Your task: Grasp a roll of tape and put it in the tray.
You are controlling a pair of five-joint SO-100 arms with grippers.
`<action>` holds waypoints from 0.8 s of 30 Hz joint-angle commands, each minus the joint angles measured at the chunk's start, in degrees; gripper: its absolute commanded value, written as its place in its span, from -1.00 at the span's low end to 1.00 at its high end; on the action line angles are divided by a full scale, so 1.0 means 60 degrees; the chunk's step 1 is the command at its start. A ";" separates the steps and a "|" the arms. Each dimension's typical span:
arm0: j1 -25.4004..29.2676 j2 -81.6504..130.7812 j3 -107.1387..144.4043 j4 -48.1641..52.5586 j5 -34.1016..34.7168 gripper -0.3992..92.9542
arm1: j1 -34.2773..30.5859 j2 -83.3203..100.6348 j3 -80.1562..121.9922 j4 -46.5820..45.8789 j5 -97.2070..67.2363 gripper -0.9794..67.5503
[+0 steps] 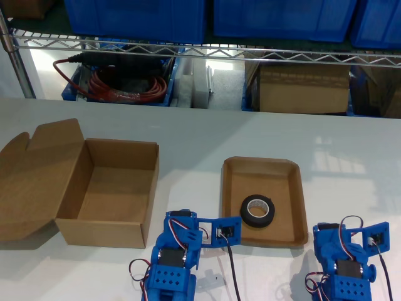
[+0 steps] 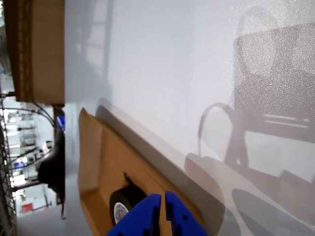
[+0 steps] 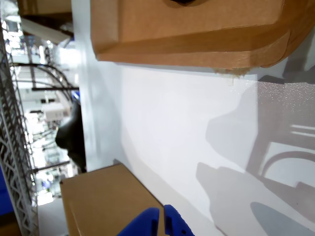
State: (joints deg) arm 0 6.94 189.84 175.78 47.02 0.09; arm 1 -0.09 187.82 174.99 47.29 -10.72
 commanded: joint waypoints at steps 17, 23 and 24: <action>-0.0088 0.0088 0.0278 -0.0132 0.0059 -0.99 | -0.0029 0.0088 0.0103 -0.0015 0.0161 -0.97; -0.0088 0.0088 0.0278 -0.0132 0.0059 -0.99 | -0.0029 0.0088 0.0103 0.0000 0.0161 -0.97; -0.0088 0.0088 0.0278 -0.0132 0.0059 -0.99 | -0.0029 0.0088 0.0103 0.0000 0.0161 -0.97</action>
State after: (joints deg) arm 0 6.94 189.84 175.78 47.02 0.09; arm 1 -0.09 187.82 174.99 47.29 -9.93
